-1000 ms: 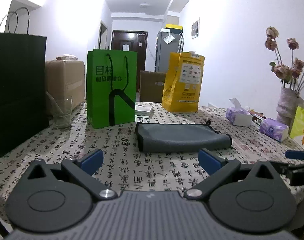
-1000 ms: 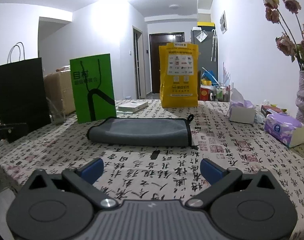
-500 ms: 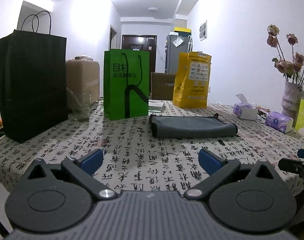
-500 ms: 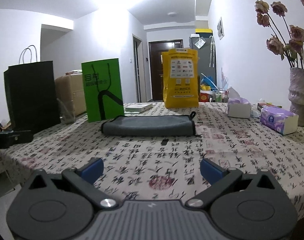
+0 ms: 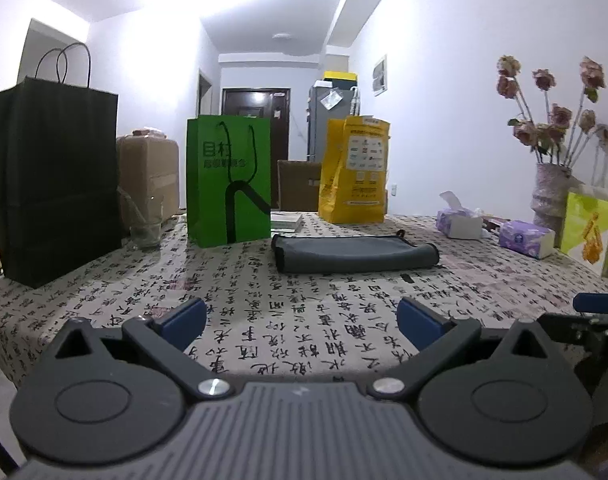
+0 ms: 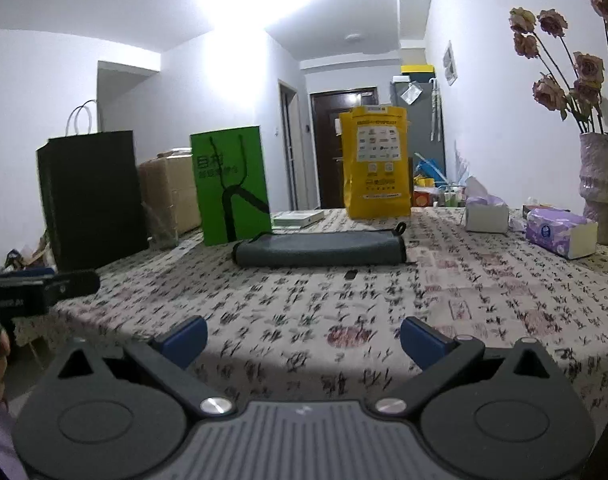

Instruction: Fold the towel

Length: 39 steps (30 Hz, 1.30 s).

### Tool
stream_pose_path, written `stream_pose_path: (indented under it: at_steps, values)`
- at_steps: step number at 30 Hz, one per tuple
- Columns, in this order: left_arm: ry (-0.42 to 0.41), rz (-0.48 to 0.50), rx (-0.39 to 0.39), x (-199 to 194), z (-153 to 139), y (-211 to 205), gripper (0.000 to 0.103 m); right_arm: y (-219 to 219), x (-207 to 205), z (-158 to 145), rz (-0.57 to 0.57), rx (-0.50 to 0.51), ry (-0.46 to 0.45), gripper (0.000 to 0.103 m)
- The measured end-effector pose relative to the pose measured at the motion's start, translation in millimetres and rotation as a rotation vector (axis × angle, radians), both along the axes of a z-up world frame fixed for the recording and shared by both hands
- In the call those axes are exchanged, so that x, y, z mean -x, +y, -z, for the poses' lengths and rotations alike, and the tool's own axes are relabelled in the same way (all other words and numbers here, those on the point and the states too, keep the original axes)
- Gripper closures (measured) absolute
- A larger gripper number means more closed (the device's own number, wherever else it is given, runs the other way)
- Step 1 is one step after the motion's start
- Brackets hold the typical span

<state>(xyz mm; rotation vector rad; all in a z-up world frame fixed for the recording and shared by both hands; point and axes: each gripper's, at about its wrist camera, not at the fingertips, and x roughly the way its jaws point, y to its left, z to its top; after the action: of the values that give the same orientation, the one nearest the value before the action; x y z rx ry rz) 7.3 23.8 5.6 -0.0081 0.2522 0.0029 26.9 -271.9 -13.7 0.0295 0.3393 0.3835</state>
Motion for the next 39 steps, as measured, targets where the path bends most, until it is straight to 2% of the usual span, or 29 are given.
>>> stream_pose_path:
  at_steps: [4, 12, 39]
  values:
    - [0.001, 0.011, -0.022, 13.8, 3.6, -2.5, 0.000, 4.5, 16.7, 5.7, -0.008, 0.032, 0.041, 0.000]
    - [0.043, -0.009, -0.040, 21.6, 8.7, 0.4, 0.000, 10.6, 32.9, 1.6, -0.007, 0.090, 0.033, 0.000]
    - [0.043, 0.010, -0.046, 23.3, 9.5, -1.0, 0.000, 5.2, 31.1, 3.9, -0.015, 0.062, 0.059, 0.000]
